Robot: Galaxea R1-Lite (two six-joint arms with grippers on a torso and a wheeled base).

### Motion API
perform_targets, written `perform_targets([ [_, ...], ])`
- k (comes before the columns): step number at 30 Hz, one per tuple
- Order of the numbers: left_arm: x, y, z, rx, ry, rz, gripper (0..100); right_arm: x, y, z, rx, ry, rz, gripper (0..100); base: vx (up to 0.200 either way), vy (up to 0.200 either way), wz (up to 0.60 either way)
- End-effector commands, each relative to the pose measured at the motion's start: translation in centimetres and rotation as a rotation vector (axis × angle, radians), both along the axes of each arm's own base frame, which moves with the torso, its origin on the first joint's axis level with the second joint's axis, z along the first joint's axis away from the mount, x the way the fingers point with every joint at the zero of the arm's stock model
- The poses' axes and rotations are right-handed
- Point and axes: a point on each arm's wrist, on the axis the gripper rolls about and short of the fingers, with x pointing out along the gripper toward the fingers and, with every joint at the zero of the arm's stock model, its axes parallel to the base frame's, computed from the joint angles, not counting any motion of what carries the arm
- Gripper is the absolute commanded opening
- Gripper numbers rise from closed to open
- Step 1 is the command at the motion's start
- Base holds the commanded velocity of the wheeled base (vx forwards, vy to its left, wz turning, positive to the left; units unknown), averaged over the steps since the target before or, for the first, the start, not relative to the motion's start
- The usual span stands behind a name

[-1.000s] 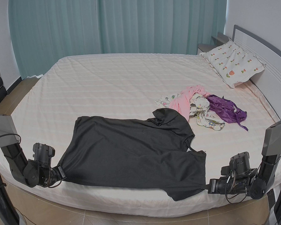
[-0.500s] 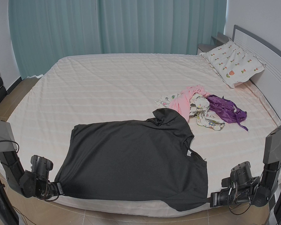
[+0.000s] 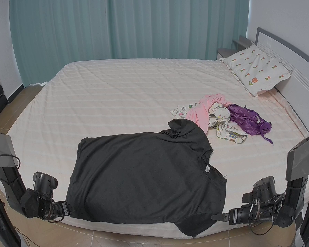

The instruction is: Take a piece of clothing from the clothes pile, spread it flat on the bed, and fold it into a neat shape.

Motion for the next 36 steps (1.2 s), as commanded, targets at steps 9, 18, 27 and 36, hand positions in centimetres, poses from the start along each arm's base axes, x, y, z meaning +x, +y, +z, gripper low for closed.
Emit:
perform_targets([
  [9, 6.2, 0.2, 3.4, -0.050, -0.279, 0.066, 100, 4.7, 0.1, 0.6, 0.066, -0.145, -0.079, 100, 0.000, 0.000, 0.00],
  [18, 10.2, 0.4, 3.7, -0.122, -0.355, 0.168, 100, 6.3, 0.6, 0.5, 0.160, -0.130, -0.171, 100, 0.044, 0.000, 0.00],
  [27, 10.5, 0.5, 2.6, -0.122, -0.321, 0.171, 100, 6.5, 0.7, 0.5, 0.179, -0.119, -0.190, 100, 0.156, 0.000, 0.00],
  [36, 10.3, 0.4, 2.6, -0.130, -0.323, 0.199, 100, 6.4, 0.7, 0.3, 0.175, -0.111, -0.191, 100, 0.000, 0.000, 0.00],
])
